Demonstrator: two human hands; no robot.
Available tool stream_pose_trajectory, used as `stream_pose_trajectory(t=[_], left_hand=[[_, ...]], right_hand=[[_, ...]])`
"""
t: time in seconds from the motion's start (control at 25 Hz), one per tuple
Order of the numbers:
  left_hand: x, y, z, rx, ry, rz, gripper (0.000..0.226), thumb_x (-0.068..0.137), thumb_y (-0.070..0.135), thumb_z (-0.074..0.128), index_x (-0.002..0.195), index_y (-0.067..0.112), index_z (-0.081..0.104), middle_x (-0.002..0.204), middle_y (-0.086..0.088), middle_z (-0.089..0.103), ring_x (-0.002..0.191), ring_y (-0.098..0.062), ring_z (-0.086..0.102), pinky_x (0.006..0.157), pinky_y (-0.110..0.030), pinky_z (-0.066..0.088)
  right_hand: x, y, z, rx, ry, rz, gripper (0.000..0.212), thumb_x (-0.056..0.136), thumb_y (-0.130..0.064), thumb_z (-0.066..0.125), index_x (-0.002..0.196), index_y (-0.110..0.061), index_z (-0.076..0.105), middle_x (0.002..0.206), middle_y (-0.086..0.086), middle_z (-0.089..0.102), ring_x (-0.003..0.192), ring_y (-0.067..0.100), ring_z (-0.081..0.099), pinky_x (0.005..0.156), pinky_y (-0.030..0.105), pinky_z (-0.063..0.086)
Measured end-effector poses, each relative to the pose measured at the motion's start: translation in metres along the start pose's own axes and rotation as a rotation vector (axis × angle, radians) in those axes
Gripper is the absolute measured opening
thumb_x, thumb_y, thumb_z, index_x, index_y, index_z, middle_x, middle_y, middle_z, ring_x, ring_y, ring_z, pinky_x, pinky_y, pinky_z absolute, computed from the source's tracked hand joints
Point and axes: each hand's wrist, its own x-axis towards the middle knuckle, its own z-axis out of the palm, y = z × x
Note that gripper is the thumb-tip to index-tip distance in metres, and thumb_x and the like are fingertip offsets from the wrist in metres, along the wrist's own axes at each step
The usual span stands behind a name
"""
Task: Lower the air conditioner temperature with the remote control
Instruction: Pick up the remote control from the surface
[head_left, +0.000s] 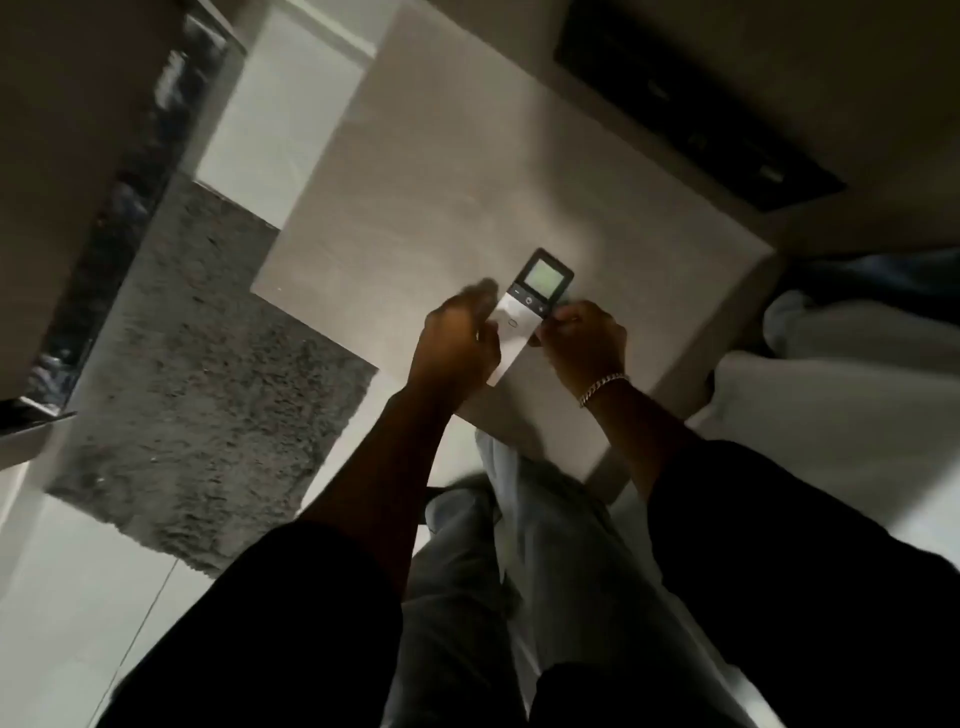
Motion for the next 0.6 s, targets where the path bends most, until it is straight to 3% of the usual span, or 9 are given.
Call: stream_pose_trajectory(t=[0.08, 0.2, 0.28, 0.36, 0.44, 0.52, 0.6], left_hand=[[0.013, -0.001, 0.016, 0.013, -0.033, -0.018, 0.047, 0.085, 0.009, 0.055, 0.130, 0.004, 0.047, 0.126, -0.019, 0.058, 0.117, -0.032, 0.052, 0.098, -0.033, 0.040], [0.020, 0.003, 0.032, -0.071, 0.007, -0.123, 0.036, 0.087, 0.010, 0.054, 0.122, 0.004, 0.052, 0.118, -0.020, 0.058, 0.111, -0.033, 0.051, 0.089, -0.031, 0.039], [0.021, 0.004, 0.032, -0.124, 0.033, -0.194, 0.025, 0.090, 0.010, 0.051, 0.114, 0.003, 0.057, 0.114, -0.019, 0.063, 0.108, -0.033, 0.054, 0.084, -0.027, 0.038], [0.017, 0.003, 0.021, -0.217, 0.042, -0.300, 0.019, 0.091, 0.009, 0.050, 0.106, 0.001, 0.060, 0.111, -0.021, 0.065, 0.104, -0.035, 0.057, 0.082, -0.027, 0.039], [0.003, -0.001, 0.003, -0.354, 0.046, -0.441, 0.018, 0.092, 0.010, 0.051, 0.106, 0.002, 0.060, 0.112, -0.021, 0.066, 0.102, -0.036, 0.061, 0.087, -0.035, 0.047], [-0.014, -0.004, -0.023, -0.494, 0.090, -0.541, 0.018, 0.091, 0.008, 0.053, 0.107, 0.000, 0.056, 0.112, -0.023, 0.065, 0.102, -0.038, 0.062, 0.091, -0.048, 0.052], [-0.040, -0.007, -0.064, -0.691, 0.208, -0.570, 0.014, 0.088, -0.001, 0.055, 0.102, -0.002, 0.054, 0.106, -0.023, 0.065, 0.100, -0.036, 0.062, 0.091, -0.049, 0.052]], right_hand=[[0.011, 0.005, 0.008, 0.169, 0.049, 0.185, 0.026, 0.077, -0.017, 0.074, 0.098, -0.002, 0.068, 0.099, 0.020, 0.076, 0.086, 0.034, 0.074, 0.077, 0.046, 0.063], [0.014, 0.009, 0.020, 0.323, 0.034, 0.250, 0.035, 0.073, -0.018, 0.083, 0.099, 0.000, 0.068, 0.101, 0.020, 0.075, 0.079, 0.028, 0.075, 0.062, 0.038, 0.065], [0.012, 0.003, 0.022, 0.358, 0.025, 0.265, 0.039, 0.072, -0.020, 0.085, 0.102, -0.002, 0.068, 0.105, 0.018, 0.074, 0.085, 0.028, 0.074, 0.070, 0.043, 0.065], [0.006, -0.007, 0.023, 0.258, -0.037, 0.212, 0.038, 0.074, -0.025, 0.083, 0.103, -0.004, 0.071, 0.107, 0.017, 0.075, 0.095, 0.031, 0.072, 0.083, 0.049, 0.060], [-0.005, -0.018, 0.026, 0.154, -0.130, 0.098, 0.032, 0.078, -0.025, 0.079, 0.101, -0.002, 0.073, 0.106, 0.019, 0.075, 0.096, 0.034, 0.071, 0.085, 0.052, 0.059], [-0.025, -0.041, 0.028, 0.188, -0.175, 0.024, 0.032, 0.079, -0.022, 0.079, 0.100, 0.002, 0.071, 0.103, 0.021, 0.075, 0.094, 0.036, 0.071, 0.084, 0.050, 0.060], [-0.052, -0.074, 0.031, 0.246, -0.247, -0.010, 0.033, 0.075, -0.016, 0.082, 0.100, 0.002, 0.070, 0.102, 0.021, 0.075, 0.095, 0.037, 0.072, 0.085, 0.048, 0.060]])
